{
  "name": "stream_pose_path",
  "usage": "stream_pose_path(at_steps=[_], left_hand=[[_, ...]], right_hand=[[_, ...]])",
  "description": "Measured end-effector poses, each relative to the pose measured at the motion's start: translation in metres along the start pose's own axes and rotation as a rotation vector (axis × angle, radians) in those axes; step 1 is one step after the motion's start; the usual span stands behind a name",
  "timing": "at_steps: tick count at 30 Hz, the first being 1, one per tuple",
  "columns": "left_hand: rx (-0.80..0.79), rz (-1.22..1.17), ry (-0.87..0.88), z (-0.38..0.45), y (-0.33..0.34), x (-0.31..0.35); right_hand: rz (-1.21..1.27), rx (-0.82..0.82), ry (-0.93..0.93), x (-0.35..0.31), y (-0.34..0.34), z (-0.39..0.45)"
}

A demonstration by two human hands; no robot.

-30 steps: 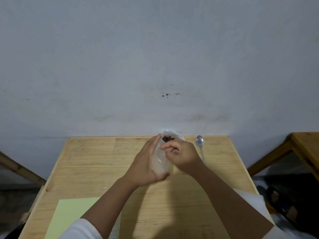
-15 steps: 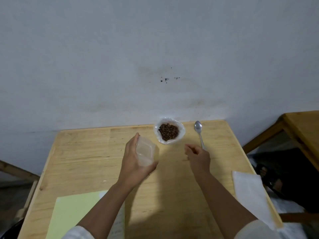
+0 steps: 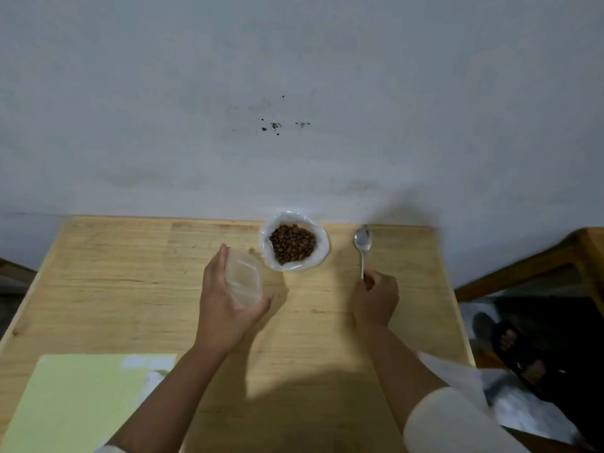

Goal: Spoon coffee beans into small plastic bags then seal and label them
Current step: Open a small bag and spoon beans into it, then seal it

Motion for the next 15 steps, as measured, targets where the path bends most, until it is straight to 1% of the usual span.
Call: stream_pose_path(at_steps=[5, 9, 13, 15], left_hand=[[-0.043, 0.015, -0.03, 0.002, 0.014, 0.002], [-0.081, -0.01, -0.028, 0.008, 0.022, 0.001], [-0.089, -0.054, -0.053, 0.008, 0.024, 0.0], [-0.088, -0.08, -0.06, 0.009, 0.024, -0.002]], right_hand=[[0.011, 0.037, 0.063, -0.005, -0.001, 0.0], [-0.047, -0.013, 0.044, -0.004, 0.003, 0.006], [0.076, -0.049, 0.118, -0.001, -0.011, -0.002], [0.16, -0.042, 0.115, -0.008, -0.022, -0.013]])
Point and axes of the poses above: each hand's wrist, its own z-axis towards the middle knuckle, its own y-axis out of the palm, x = y × z, the point moved 6 cm from there along z, towards the middle knuckle, and after that the axes turned 10 degrees about y, right-handed, at the moved point
